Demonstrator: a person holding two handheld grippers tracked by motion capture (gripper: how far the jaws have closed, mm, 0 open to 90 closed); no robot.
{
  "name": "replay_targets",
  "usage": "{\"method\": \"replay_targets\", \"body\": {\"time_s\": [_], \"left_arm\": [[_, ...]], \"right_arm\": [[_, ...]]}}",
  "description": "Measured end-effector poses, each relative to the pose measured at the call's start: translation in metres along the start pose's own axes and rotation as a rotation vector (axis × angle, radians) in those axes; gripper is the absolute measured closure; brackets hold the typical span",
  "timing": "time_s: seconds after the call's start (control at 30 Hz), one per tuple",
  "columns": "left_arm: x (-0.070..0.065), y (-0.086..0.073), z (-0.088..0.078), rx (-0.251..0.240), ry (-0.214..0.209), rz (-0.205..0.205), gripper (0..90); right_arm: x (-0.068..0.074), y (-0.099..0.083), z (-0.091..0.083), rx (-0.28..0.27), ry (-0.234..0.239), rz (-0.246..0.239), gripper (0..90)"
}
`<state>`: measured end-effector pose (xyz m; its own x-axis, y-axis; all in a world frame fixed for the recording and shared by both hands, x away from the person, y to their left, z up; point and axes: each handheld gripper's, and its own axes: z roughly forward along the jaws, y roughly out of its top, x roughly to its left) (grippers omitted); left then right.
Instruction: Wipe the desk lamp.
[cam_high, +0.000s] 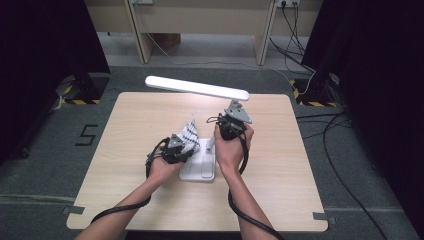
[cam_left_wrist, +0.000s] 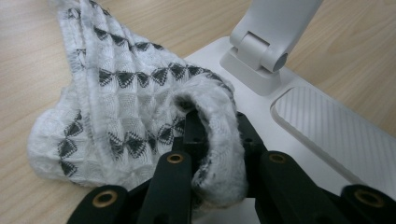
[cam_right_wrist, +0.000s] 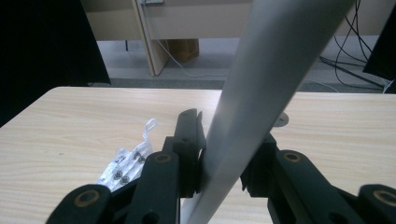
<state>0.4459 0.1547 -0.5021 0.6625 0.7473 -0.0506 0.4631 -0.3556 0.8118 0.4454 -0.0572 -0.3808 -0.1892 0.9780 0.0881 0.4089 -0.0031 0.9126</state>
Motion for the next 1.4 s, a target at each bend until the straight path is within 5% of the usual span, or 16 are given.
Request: {"method": "replay_targets", "body": {"time_s": [1.4], "left_arm": [[-0.023,-0.023,-0.030,0.017,-0.065,0.055,78.7]], "right_arm": [[0.001,0.000,0.001,-0.003,0.003,0.005,72.6]]}}
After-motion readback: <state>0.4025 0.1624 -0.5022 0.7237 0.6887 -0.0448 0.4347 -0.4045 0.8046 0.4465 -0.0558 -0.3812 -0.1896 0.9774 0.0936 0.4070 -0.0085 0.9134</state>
